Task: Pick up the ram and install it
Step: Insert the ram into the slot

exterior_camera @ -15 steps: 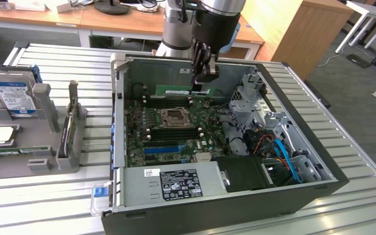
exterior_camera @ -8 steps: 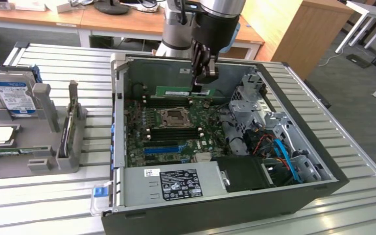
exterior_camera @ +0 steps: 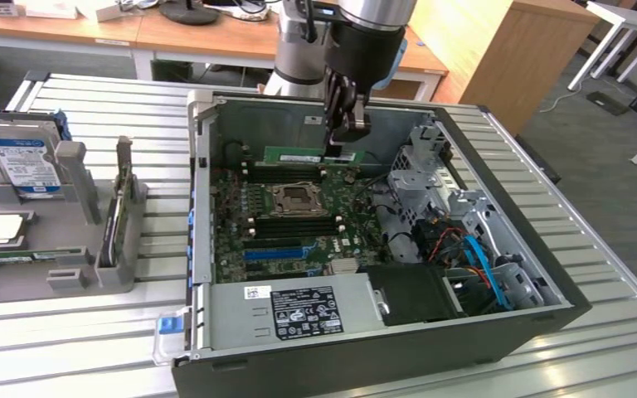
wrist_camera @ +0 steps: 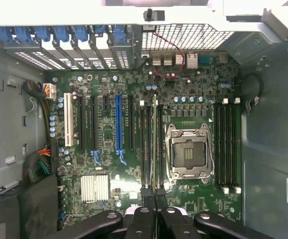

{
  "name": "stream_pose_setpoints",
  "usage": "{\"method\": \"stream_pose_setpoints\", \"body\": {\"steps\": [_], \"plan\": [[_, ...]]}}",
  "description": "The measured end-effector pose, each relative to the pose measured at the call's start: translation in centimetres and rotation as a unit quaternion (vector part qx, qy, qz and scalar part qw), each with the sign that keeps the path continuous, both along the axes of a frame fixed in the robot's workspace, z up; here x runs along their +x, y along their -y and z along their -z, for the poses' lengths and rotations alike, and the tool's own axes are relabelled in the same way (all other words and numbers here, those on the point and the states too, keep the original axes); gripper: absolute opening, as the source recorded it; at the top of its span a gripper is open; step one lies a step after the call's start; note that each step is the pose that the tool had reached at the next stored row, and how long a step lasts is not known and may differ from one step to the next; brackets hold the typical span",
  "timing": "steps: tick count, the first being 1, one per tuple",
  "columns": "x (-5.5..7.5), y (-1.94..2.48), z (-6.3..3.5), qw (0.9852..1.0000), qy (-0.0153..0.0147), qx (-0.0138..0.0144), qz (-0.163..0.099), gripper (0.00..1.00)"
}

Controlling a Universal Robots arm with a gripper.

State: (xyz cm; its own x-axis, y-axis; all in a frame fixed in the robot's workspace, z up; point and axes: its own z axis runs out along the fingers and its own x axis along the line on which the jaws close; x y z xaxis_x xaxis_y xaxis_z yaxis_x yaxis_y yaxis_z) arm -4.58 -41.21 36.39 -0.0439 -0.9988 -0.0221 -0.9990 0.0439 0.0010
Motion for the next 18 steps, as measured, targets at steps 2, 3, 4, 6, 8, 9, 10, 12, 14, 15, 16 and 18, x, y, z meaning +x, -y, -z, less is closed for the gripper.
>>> {"method": "stream_pose_setpoints", "body": {"steps": [2,3,4,6,8,9,10,12,14,15,16,18], "plan": [[0.0,0.03,0.03,1.0,-0.0001,-0.0002,0.0,0.12],[0.0,0.04,0.07,1.0,-0.0001,-0.0002,0.0,0.12],[0.0,0.04,0.13,1.0,-0.0001,-0.0001,0.0,0.12],[0.0,0.05,0.31,1.0,-0.0001,-0.0001,0.0,0.12],[0.0,0.05,0.5,1.0,0.0,-0.0001,0.0,0.12],[0.0,0.05,0.58,1.0,0.0,-0.0001,0.0,0.12],[0.0,0.05,0.65,1.0,-0.0001,-0.0001,0.0,0.12],[0.0,0.05,0.76,1.0,-0.0001,-0.0002,0.0,0.12],[0.0,0.05,0.85,1.0,-0.0001,-0.0001,0.0,0.12],[0.0,0.05,0.89,1.0,-0.0001,-0.0001,0.0,0.12],[0.0,0.05,0.94,1.0,-0.0001,-0.0001,0.0,0.12],[0.0,0.05,1.07,1.0,-0.0001,-0.0001,0.0,0.12]]}}
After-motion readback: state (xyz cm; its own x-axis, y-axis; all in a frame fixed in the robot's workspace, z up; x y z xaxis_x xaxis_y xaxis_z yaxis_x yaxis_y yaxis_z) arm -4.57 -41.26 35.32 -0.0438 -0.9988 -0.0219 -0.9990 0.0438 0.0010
